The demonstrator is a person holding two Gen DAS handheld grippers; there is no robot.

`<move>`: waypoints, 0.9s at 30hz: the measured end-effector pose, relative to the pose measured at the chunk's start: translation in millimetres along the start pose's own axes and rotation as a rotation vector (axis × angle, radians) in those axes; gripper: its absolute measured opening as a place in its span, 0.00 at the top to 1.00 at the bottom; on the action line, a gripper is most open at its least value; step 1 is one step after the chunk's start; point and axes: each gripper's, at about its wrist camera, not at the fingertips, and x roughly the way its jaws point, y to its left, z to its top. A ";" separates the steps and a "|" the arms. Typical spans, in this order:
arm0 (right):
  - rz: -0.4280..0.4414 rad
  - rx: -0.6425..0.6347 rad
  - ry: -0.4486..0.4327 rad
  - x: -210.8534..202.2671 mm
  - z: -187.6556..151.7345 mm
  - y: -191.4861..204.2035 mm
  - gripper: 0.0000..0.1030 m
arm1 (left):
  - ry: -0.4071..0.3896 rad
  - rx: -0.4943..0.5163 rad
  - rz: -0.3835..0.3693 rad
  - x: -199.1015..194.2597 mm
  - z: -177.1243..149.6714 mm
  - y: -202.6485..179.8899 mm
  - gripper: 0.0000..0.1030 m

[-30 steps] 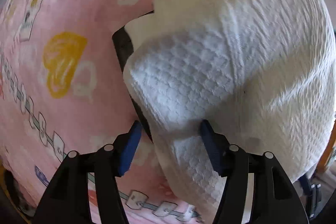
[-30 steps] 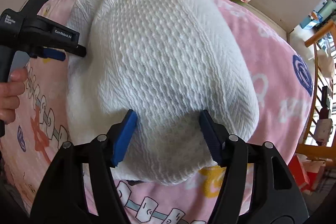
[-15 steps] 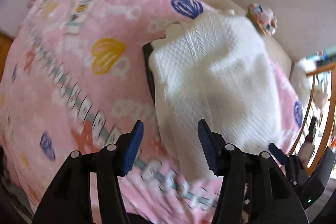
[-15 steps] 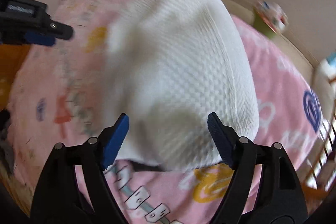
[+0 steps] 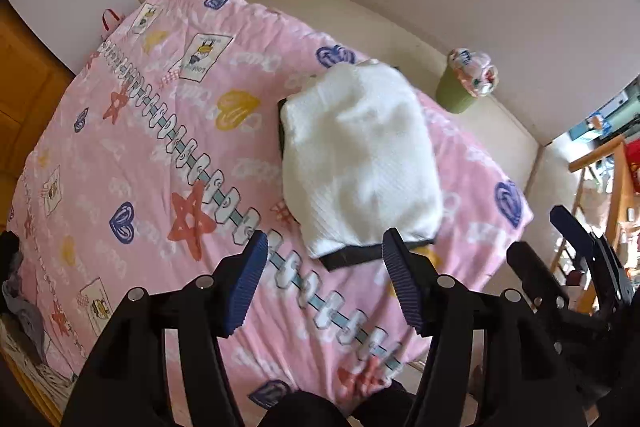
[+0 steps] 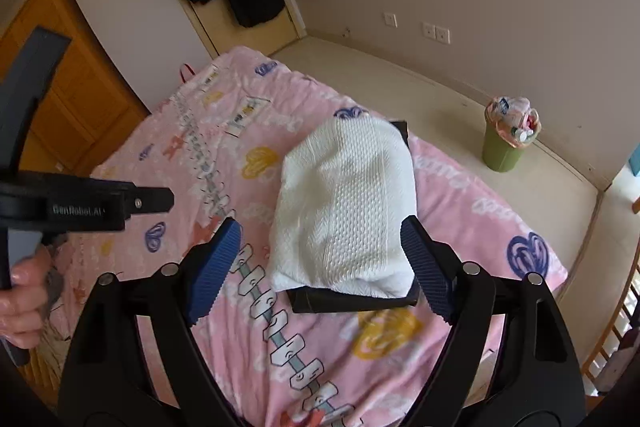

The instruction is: Fold large clothes

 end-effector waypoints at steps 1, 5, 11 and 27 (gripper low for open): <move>-0.009 -0.002 -0.009 -6.7 0.2 -0.7 0.18 | -0.011 -0.004 -0.016 -10.0 -3.3 -3.1 0.44; -0.014 -0.007 -0.080 -45.6 2.9 -5.9 0.15 | -0.081 0.009 -0.020 -40.8 -16.7 -14.9 0.39; -0.045 -0.013 -0.167 -86.5 -0.7 1.7 0.08 | -0.190 0.011 -0.044 -72.1 -47.0 -23.4 0.26; -0.058 0.061 -0.176 -129.6 -48.2 8.6 0.07 | -0.231 -0.034 -0.055 -87.0 -117.7 -18.3 0.12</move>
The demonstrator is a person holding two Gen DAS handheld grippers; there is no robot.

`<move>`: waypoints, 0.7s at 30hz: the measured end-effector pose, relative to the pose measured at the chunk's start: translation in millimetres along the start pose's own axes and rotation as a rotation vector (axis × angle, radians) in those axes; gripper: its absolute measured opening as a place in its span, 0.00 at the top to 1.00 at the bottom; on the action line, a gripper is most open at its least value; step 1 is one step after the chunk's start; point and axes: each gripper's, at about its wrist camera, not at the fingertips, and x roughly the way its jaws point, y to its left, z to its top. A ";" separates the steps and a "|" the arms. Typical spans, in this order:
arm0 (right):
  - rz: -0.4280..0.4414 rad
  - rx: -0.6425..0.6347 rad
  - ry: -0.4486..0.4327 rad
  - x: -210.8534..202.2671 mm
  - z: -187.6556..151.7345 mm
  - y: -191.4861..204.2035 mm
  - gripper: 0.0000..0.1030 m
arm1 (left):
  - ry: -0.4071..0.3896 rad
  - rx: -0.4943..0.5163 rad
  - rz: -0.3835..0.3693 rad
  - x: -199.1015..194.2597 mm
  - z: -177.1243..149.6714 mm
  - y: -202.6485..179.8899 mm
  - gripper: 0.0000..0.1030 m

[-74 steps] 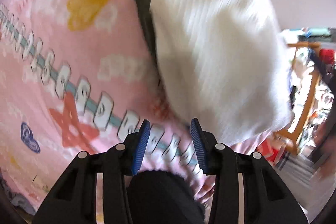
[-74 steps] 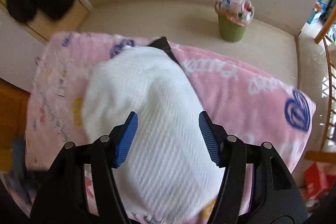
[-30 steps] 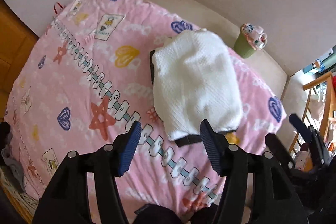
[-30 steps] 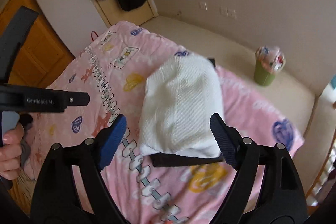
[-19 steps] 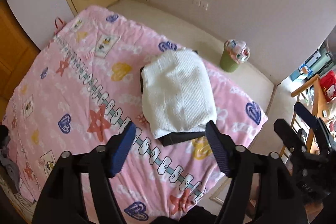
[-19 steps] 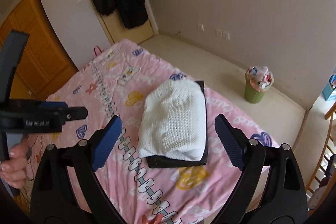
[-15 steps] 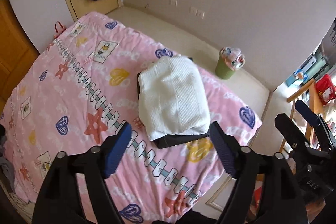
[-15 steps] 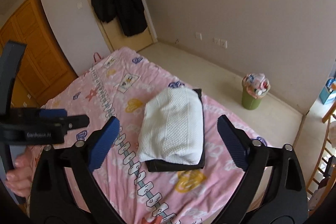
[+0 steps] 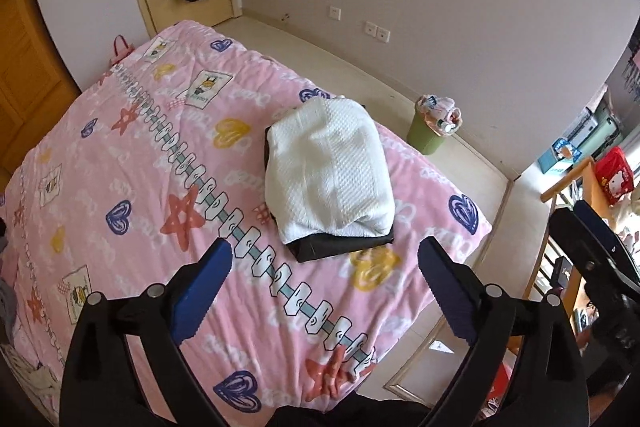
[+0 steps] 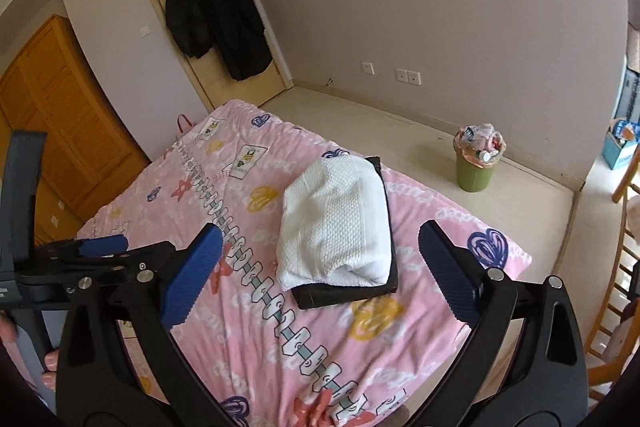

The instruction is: Fold large clothes

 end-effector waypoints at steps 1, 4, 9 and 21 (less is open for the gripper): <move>-0.009 -0.011 0.000 -1.7 -0.6 1.9 0.07 | -0.003 -0.003 0.004 -0.8 -2.9 1.1 0.12; -0.014 -0.033 -0.001 -7.2 -4.3 8.9 0.07 | -0.038 0.000 0.013 -7.8 -9.9 2.8 0.12; -0.017 -0.073 0.008 -19.0 -10.2 25.2 0.07 | -0.059 -0.005 -0.001 -18.9 -13.4 6.8 0.11; -0.033 -0.065 0.037 -31.9 -22.4 46.0 0.07 | 0.003 -0.028 -0.027 -43.0 -18.4 16.2 0.09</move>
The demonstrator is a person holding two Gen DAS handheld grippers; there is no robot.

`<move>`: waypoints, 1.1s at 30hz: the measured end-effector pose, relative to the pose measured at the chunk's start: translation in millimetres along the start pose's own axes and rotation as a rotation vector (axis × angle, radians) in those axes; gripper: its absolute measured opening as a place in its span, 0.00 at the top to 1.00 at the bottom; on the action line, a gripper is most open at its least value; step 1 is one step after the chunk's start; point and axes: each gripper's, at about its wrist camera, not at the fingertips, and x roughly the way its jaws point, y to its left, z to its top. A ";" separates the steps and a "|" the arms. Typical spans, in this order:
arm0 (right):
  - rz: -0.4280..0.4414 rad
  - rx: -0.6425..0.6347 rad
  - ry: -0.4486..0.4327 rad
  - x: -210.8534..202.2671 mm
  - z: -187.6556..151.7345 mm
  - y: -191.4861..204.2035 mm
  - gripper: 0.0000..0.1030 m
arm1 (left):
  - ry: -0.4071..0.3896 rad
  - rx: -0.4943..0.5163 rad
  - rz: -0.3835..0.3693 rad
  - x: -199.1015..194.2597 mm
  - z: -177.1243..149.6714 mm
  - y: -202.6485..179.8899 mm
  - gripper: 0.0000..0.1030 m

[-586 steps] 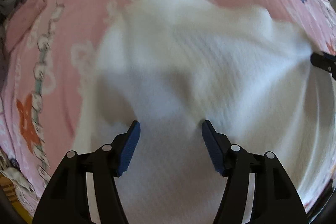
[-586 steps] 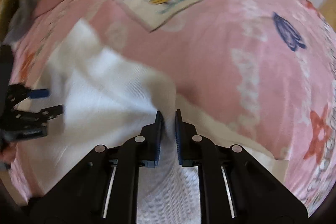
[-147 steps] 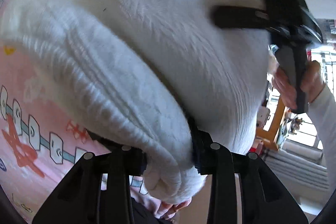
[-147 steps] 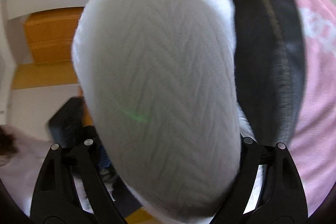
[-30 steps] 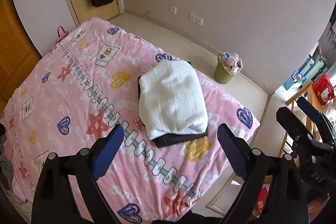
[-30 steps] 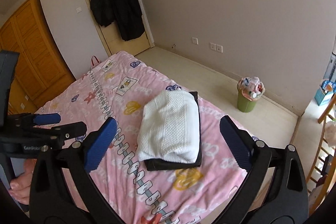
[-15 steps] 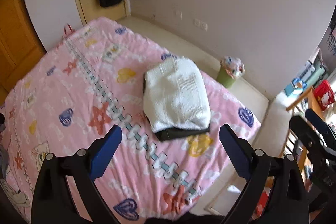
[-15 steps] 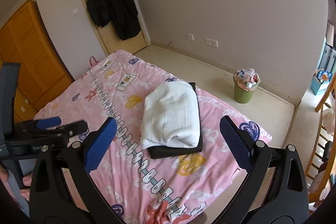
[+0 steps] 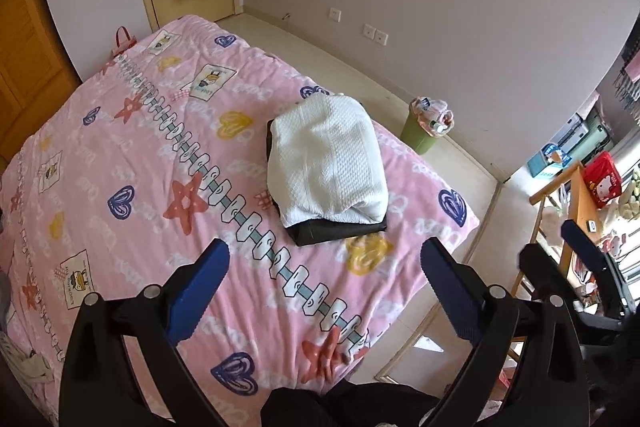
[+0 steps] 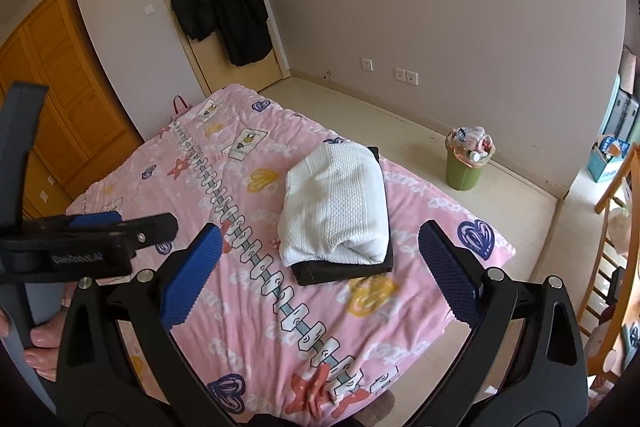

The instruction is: Fold large clothes

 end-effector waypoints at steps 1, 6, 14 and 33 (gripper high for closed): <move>0.007 0.001 0.003 0.5 -0.3 0.9 0.07 | 0.001 0.003 0.005 -1.4 -0.7 0.0 0.09; 0.013 -0.002 0.004 -1.3 -1.0 5.1 0.07 | -0.001 0.006 0.038 -2.7 -1.5 0.2 0.08; 0.002 0.005 -0.017 -3.7 4.1 7.0 0.07 | 0.009 0.000 0.071 -0.3 -1.1 4.5 0.08; 0.009 0.008 -0.021 -4.8 8.6 10.9 0.07 | 0.009 -0.017 0.066 -0.1 3.6 1.0 0.08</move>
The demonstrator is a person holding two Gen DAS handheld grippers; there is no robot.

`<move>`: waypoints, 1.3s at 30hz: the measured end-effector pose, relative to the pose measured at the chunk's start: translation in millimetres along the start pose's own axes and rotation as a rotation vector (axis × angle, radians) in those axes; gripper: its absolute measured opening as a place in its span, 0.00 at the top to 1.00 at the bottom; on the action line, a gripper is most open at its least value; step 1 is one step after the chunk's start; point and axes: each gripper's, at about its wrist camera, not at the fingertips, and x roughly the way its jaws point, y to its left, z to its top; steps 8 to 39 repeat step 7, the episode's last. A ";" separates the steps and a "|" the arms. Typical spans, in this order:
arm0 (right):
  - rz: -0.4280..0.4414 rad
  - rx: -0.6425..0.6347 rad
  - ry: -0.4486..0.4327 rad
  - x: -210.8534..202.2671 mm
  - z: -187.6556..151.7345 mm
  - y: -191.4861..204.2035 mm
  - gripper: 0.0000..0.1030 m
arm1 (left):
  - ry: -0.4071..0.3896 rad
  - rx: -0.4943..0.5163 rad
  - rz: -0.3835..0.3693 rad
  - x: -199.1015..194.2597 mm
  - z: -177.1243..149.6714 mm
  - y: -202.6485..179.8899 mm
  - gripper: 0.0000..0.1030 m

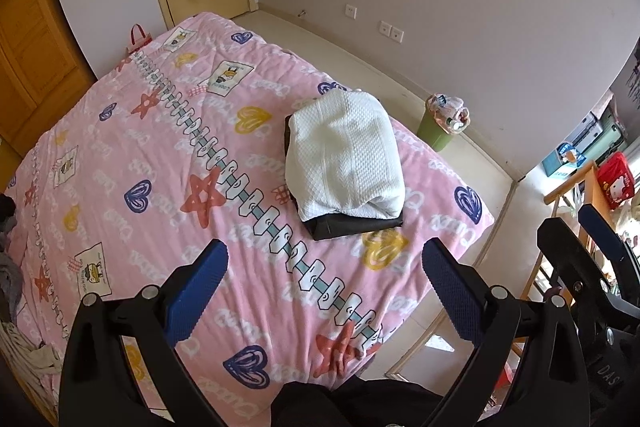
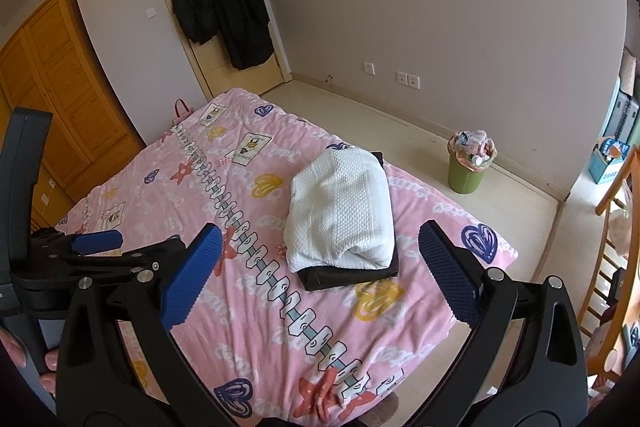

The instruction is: Fold large clothes

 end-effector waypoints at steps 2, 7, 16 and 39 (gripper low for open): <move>-0.003 -0.001 0.003 0.4 -0.1 1.4 0.07 | -0.003 0.000 0.006 0.7 1.1 -1.0 0.08; 0.000 0.001 0.007 -0.8 -2.3 2.4 0.07 | -0.005 -0.002 0.009 0.5 0.3 1.6 0.08; 0.000 0.001 0.007 -0.8 -2.3 2.4 0.07 | -0.005 -0.002 0.009 0.5 0.3 1.6 0.08; 0.000 0.001 0.007 -0.8 -2.3 2.4 0.07 | -0.005 -0.002 0.009 0.5 0.3 1.6 0.08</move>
